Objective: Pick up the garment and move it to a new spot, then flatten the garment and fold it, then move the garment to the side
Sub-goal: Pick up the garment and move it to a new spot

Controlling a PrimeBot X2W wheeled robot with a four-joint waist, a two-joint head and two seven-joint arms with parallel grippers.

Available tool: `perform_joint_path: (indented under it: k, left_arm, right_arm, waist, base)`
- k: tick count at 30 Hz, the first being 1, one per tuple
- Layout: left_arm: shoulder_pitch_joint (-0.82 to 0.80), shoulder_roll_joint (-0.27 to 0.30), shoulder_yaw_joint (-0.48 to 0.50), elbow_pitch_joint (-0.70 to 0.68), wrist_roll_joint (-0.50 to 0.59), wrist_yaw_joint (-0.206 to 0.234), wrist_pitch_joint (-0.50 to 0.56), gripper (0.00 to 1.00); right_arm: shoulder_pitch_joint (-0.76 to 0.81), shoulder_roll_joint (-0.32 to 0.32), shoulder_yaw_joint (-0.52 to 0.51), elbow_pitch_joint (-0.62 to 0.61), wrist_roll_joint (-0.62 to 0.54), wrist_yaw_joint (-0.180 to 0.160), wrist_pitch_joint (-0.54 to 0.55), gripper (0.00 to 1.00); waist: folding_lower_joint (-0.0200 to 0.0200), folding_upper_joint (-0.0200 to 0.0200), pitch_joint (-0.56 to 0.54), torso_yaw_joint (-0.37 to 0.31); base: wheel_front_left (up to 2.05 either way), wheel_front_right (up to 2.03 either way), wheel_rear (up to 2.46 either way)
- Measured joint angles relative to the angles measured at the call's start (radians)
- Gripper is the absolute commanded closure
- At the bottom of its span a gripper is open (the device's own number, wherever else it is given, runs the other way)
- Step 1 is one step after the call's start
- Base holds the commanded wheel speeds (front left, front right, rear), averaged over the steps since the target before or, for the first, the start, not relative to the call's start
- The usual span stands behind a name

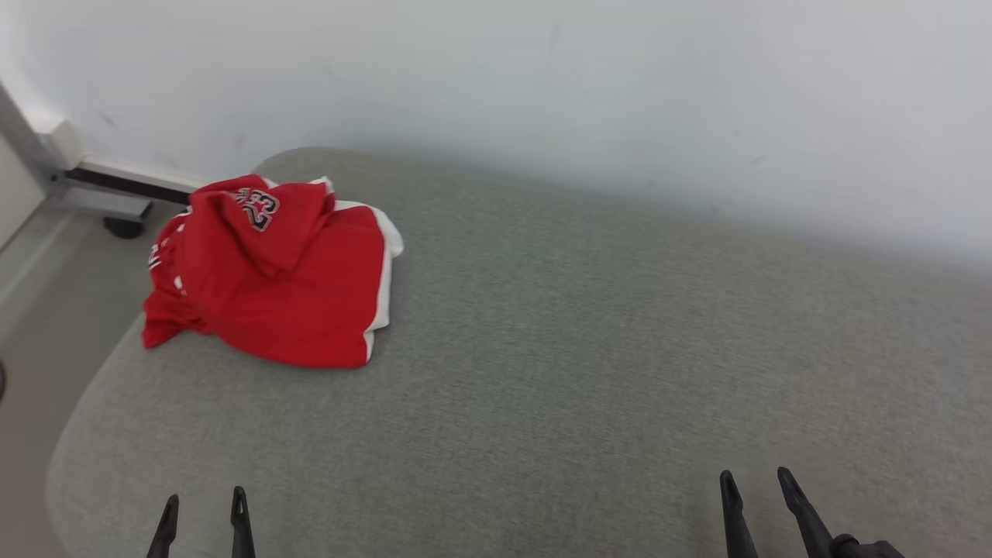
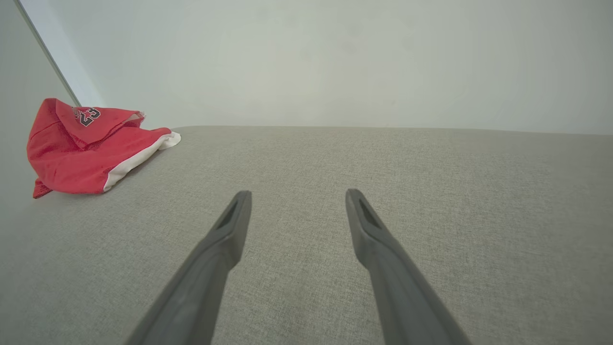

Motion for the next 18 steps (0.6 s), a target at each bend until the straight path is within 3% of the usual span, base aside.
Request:
perform_joint_path:
  k: [11,18]
  left_arm:
    - [0.007,0.000,0.019,0.006,-0.009,0.002,0.000,0.00]
    - [0.011,0.000,0.025,0.008,-0.019,0.012,0.000,0.00]
  right_arm:
    - [0.003,0.000,0.012,0.003,0.006,0.000,0.000,0.00]
    - [0.003,0.000,0.021,0.006,0.005,0.000,0.000,0.00]
  waist:
    - [0.0000,0.0000,-0.012,0.121]
    - [0.0000,0.0000,-0.020,0.152]
  base:
    - [0.00,0.00,0.00]
    - [0.00,0.00,0.00]
